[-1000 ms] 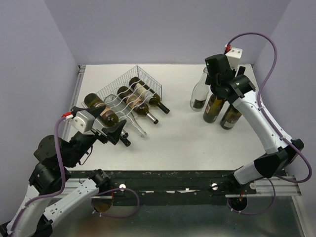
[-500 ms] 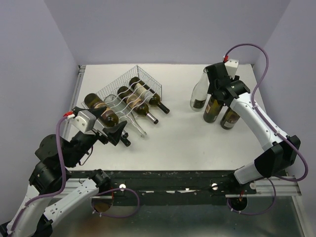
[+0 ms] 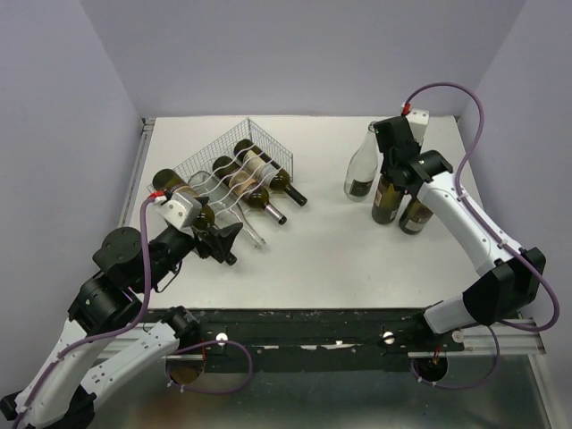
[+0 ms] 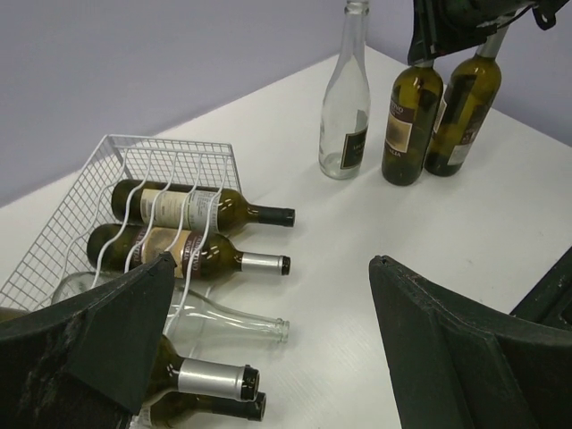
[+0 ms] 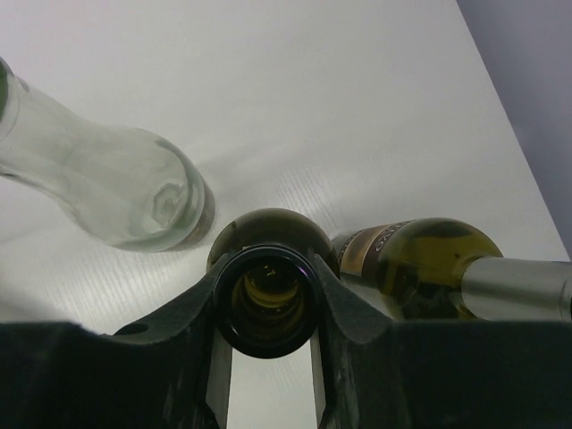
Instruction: Put the wine bottle on the wine rack
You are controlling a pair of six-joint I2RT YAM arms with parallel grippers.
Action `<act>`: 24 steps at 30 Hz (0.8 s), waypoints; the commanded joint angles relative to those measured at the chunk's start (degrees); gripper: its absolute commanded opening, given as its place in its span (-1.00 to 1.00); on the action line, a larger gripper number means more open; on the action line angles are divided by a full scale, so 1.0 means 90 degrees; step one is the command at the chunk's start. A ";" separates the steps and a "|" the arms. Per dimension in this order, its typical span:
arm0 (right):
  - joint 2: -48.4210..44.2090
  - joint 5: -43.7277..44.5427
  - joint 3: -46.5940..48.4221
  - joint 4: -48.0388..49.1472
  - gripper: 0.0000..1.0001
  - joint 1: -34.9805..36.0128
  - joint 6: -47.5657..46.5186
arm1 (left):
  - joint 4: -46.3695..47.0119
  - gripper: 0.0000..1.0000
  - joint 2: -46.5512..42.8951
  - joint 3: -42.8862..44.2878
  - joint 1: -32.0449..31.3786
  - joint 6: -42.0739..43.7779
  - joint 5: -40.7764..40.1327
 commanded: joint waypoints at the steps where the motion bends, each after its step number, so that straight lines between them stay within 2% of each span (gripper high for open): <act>1: -0.0503 -0.0230 0.0116 0.0093 -0.99 -0.0031 -0.0349 | 0.0044 0.98 0.0088 -0.0118 0.0004 -0.0168 0.0147; 5: -0.0727 -0.1195 0.0398 -0.0034 -0.99 -0.0031 -0.0710 | 0.0180 0.97 0.0244 -0.0196 0.0004 -0.0295 0.0195; 13: -0.1021 -0.3851 0.0916 -0.0181 -0.99 -0.0031 -0.0926 | 0.0931 0.97 0.0567 -0.0674 0.0004 -0.0890 0.0195; 19: -0.1157 -0.5970 0.0985 0.0306 -0.99 -0.0031 -0.0497 | 0.1859 0.98 0.0713 -0.1270 -0.0006 -0.1310 0.0839; 24: -0.1294 -0.7241 0.0693 0.1136 -0.99 -0.0031 0.0118 | 0.2397 0.98 0.0899 -0.1592 0.0004 -0.1272 0.1289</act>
